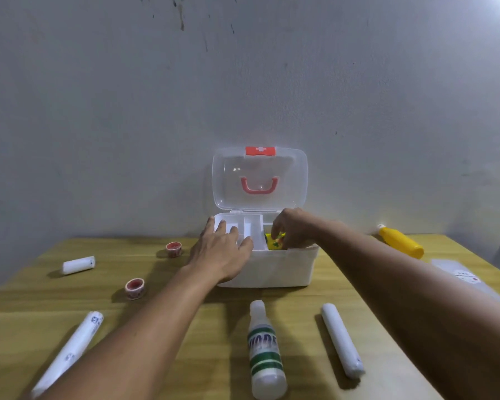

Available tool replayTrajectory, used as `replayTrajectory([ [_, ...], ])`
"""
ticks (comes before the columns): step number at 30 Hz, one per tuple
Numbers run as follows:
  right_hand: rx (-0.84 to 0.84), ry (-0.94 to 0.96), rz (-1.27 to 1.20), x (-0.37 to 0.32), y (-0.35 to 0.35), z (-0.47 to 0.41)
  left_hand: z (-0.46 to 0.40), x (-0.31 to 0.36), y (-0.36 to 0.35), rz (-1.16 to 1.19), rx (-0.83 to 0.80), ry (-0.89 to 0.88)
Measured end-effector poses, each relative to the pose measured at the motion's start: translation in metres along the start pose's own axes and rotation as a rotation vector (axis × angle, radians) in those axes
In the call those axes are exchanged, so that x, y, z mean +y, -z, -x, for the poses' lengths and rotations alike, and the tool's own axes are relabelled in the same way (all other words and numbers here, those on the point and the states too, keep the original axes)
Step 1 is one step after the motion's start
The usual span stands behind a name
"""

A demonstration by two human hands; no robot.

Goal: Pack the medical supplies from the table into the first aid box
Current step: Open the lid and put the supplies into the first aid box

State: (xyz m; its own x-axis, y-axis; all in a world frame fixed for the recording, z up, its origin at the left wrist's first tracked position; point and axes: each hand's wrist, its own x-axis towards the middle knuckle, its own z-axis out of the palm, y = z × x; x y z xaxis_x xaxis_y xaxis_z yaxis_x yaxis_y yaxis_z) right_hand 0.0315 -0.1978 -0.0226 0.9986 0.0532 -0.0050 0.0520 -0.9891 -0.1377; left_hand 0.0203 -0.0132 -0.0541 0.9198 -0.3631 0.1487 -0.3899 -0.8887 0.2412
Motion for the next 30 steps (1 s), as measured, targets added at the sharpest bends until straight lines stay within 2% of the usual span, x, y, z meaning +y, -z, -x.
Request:
replayTrajectory([
  [8, 0.066, -0.013, -0.088, 0.001, 0.0, 0.001, -0.003, -0.001, 0.002, -0.059, -0.013, 0.003],
  [12, 0.331, -0.036, -0.255, 0.018, 0.031, 0.035, -0.007, 0.009, 0.013, -0.071, 0.059, 0.0],
  [15, 0.45, -0.115, -0.271, 0.05, 0.046, 0.067, -0.006, 0.038, 0.014, -0.048, 0.127, -0.138],
  [20, 0.336, -0.403, -0.096, 0.123, 0.032, 0.112, 0.0, 0.093, -0.008, 0.011, 0.057, -0.351],
  [25, 0.227, -0.798, 0.026, 0.169, 0.012, 0.156, 0.003, 0.12, -0.026, -0.088, 0.049, -0.418],
  [30, 0.107, -0.868, 0.015, 0.189, -0.007, 0.184, 0.005, 0.124, -0.03, -0.107, 0.062, -0.401],
])
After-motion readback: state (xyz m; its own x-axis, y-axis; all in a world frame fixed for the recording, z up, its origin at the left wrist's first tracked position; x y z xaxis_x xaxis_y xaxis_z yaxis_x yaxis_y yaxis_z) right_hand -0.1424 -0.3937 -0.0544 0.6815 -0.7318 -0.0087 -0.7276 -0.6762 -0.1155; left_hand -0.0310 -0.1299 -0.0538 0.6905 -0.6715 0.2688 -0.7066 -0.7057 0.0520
